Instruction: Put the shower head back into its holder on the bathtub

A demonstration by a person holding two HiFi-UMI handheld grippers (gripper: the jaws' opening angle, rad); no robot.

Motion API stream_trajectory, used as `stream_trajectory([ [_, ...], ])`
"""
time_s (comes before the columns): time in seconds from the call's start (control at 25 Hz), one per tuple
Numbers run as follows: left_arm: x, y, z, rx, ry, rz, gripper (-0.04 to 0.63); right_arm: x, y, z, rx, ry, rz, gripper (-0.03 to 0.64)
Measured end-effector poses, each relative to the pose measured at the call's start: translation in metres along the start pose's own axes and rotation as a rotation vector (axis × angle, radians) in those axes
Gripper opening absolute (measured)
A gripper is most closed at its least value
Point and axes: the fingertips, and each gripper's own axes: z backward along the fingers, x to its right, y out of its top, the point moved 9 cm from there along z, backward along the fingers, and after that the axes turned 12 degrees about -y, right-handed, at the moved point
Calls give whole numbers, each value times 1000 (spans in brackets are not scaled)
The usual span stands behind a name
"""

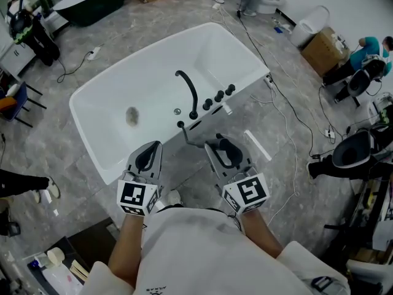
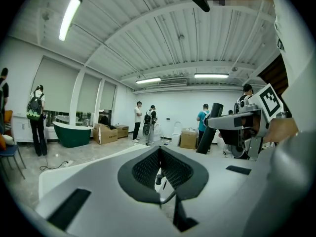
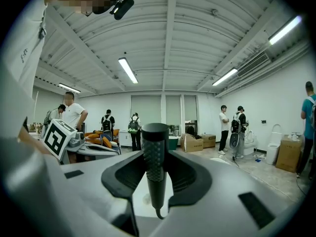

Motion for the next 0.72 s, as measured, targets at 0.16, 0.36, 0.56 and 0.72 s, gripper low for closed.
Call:
stream_trajectory([
  [0.16, -21, -1, 0, 1, -24, 2, 12, -6, 0, -14, -7, -31, 2, 146],
  [0.36, -37, -2, -5, -9, -56, 10, 12, -5, -2, -27, -29, -84, -6, 146],
  [0.56, -45, -8, -9, -21, -79, 24, 12, -4, -5, -35, -42, -109, -22, 146],
  [0.72, -50, -10, -18, -30, -86, 34, 12, 0, -7, -45, -57, -106, -25, 146],
])
